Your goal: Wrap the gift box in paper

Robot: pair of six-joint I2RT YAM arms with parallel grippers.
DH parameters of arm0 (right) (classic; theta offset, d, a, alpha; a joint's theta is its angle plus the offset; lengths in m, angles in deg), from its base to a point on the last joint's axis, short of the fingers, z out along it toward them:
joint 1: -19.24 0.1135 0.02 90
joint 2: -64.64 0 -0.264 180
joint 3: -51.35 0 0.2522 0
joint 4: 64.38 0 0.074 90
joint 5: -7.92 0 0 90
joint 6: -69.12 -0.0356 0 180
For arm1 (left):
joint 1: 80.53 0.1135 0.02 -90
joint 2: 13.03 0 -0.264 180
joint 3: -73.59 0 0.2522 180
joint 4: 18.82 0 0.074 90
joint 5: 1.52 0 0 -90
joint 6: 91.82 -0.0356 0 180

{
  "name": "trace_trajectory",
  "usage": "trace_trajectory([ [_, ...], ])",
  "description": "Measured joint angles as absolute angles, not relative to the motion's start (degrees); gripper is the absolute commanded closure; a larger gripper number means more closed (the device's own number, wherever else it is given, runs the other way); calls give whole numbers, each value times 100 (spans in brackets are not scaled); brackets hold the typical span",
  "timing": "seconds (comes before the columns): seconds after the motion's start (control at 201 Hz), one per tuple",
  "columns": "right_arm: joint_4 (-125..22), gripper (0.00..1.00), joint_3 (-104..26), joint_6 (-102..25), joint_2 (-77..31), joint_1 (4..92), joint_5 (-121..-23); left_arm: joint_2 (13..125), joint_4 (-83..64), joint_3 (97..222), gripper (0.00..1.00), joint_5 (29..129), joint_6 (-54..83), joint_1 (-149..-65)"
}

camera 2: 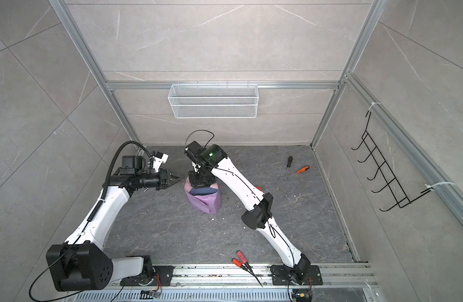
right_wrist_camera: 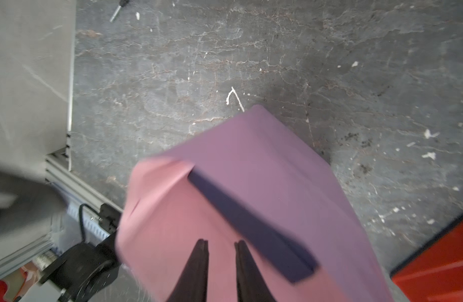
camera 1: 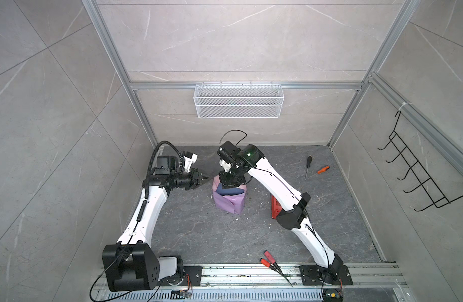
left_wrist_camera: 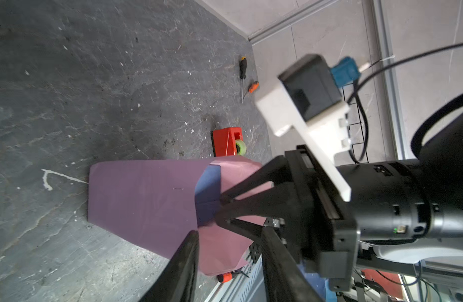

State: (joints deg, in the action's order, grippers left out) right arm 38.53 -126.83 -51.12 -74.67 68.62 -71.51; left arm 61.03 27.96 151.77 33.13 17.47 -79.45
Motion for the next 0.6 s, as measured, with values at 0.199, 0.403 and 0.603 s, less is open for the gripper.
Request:
trace_trajectory([
  [0.199,3864,92,-11872,-5116,-6437,6781,-7420,6023,2973,15188,68,3433,1410,-7433],
  [0.403,3046,100,-8930,-5202,-4542,6519,-7696,6171,2990,14886,83,3629,1126,-7521],
  [0.603,1595,100,-5969,-5702,-3025,5990,-7634,6783,2949,14834,84,3640,1021,-7938],
])
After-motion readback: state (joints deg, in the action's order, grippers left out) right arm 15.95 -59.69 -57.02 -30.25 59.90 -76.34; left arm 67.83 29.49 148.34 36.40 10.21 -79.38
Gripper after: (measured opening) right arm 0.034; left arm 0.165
